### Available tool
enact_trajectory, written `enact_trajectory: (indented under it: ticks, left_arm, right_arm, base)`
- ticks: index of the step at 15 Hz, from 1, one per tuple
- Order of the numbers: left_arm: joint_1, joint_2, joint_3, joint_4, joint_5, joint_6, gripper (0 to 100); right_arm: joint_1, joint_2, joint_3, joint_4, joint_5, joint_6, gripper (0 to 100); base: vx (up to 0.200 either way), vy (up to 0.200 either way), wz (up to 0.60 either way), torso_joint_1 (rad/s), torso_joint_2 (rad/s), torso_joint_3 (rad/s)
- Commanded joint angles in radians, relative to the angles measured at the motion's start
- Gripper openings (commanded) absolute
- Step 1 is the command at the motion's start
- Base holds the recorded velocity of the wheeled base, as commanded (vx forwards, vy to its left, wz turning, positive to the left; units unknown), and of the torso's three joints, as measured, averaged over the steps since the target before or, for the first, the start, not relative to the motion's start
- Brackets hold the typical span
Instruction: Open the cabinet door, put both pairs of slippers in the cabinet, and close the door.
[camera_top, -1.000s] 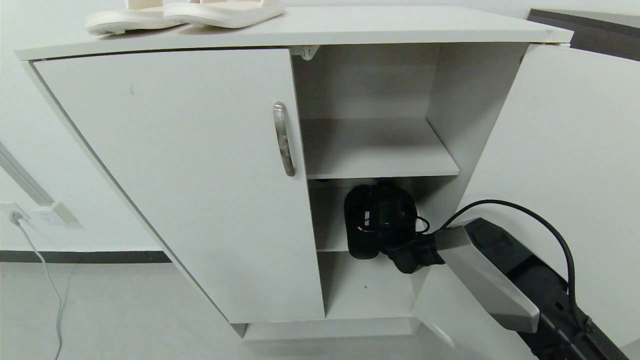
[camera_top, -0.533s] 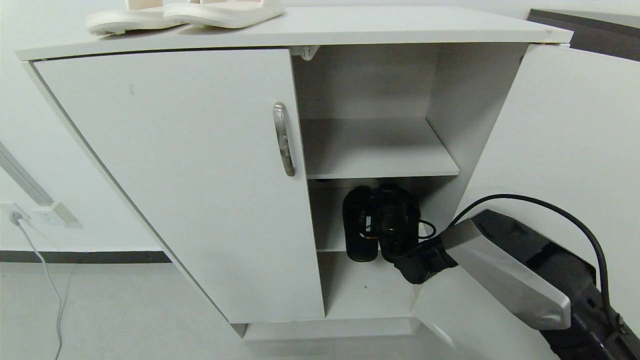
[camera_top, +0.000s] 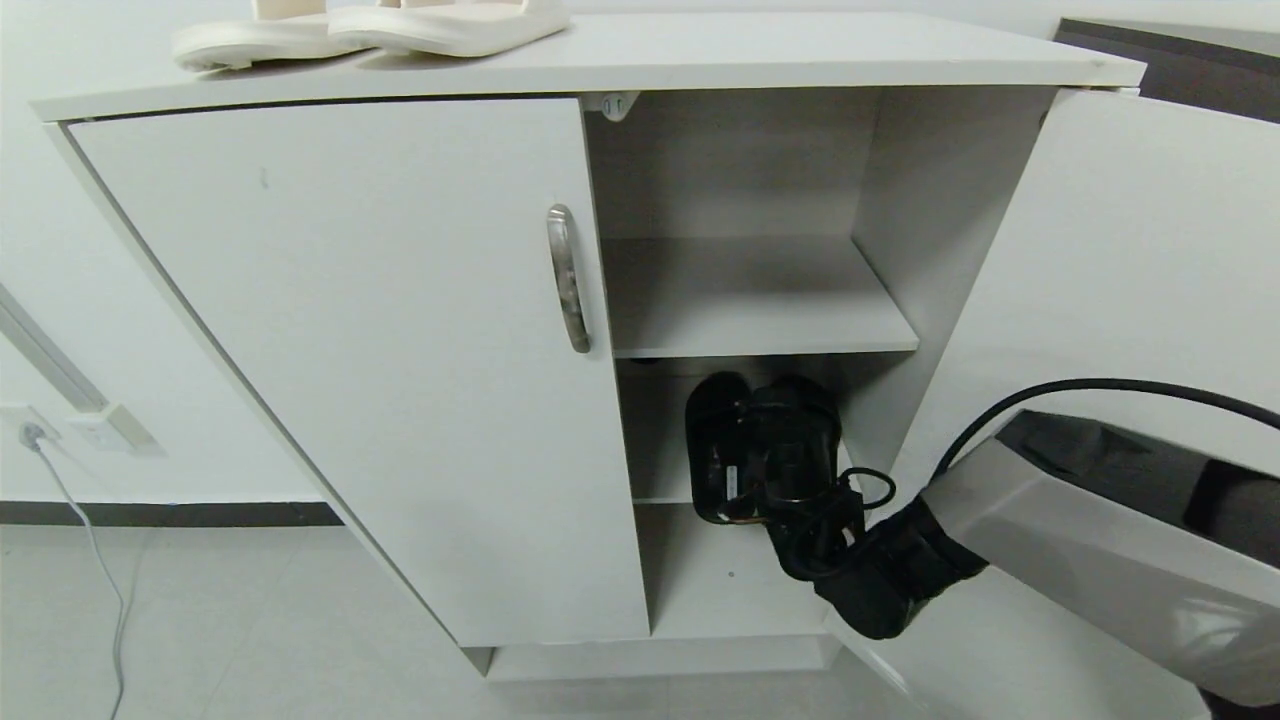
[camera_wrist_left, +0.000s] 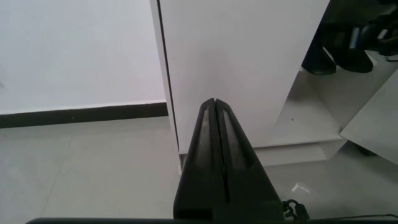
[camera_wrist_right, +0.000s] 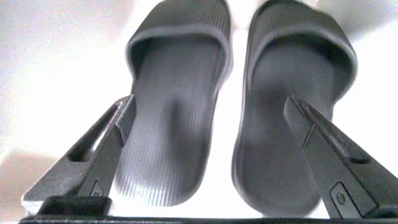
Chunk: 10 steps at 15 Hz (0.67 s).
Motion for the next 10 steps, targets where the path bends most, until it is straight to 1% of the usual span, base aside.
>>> enact_trajectory:
  ticks: [1,3,6,10]
  left_arm:
    - [0.0,0.002,0.0,0.001,0.001,-0.001,0]
    - [0.0,0.002,0.0,-0.001,0.001,-0.001,0]
    - [0.0,0.002,0.0,0.001,-0.001,-0.002,0]
    - [0.0,0.002,0.0,0.001,-0.001,-0.002,0]
  right_arm:
    - [0.059,-0.161,0.192,-0.056,-0.004,0.003,100]
    - [0.11,-0.233,0.37,-0.158,-0.004,0.003,100]
    - [0.166,-0.236,0.488,-0.29,-0.005,0.003,100]
    - [0.186,-0.234,0.495,-0.303,-0.005,0.0,100]
  base:
    - [0.0,0.0,0.0,0.0,0.0,0.0]
    - [0.0,0.0,0.0,0.0,0.0,0.0]
    - [0.0,0.0,0.0,0.0,0.0,0.0]
    - [-0.2,0.0,0.0,0.004,0.0,0.0]
